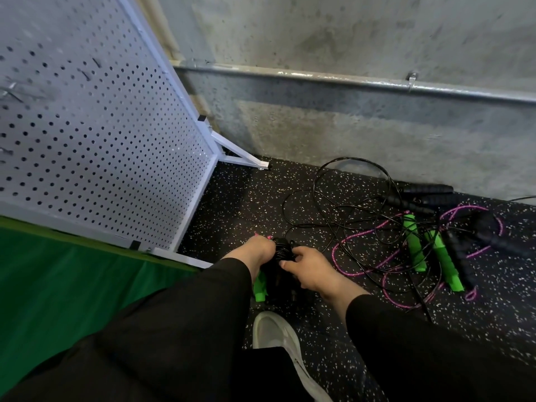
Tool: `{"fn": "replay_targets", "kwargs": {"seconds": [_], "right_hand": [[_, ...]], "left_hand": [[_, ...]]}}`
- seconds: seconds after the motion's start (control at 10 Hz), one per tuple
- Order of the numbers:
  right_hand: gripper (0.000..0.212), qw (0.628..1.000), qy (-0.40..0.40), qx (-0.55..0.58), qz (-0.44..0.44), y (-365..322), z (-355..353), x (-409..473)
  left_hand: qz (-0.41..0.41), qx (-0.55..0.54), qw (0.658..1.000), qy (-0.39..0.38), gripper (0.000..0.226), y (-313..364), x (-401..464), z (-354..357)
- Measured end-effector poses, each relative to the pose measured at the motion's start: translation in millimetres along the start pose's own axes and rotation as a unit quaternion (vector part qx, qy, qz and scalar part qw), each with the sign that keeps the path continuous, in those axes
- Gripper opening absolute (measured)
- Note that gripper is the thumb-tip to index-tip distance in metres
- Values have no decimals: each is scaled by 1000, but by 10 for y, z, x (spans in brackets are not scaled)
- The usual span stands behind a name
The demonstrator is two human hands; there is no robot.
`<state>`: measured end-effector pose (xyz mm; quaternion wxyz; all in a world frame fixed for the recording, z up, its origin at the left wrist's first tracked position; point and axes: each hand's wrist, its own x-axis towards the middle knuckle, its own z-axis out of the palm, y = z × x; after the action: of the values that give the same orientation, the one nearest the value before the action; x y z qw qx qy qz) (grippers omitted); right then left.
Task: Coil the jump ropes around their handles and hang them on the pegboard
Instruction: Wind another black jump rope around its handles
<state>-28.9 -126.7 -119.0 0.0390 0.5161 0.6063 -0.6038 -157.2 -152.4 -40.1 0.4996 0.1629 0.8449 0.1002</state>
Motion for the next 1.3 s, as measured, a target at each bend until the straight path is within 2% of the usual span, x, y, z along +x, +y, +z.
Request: {"fn": "replay_targets", "kwargs": {"seconds": [0.2,0.3,0.5,0.6,0.8,0.9,1.1,1.3], "right_hand": [[52,998,58,-5,-8,-83,-240,-108],[46,997,80,5,-6,-62,-567,-241],[40,985,163,-49,28,410,-1391,-518],[41,974,194,-92,69,772,-1836,-636],[45,955,206,-176,120,1412,-2491,-635],[47,953,200,-201,109,1510,-2674,-500],[45,916,182,-346,88,1626,-3085,-199],[48,876,86,-460,117,1719,-3263,40]], "left_hand": [[102,104,983,111,41,176,13,-26],[186,136,967,108,51,431,-64,185],[328,244,911,62,45,814,-267,815],[363,290,885,36,42,928,-303,1111],[387,342,856,17,37,1117,-270,1603],[379,355,854,13,37,1206,-182,1744],[389,352,851,8,29,1410,-21,1935],[384,346,856,-2,35,1443,60,2022]]}}
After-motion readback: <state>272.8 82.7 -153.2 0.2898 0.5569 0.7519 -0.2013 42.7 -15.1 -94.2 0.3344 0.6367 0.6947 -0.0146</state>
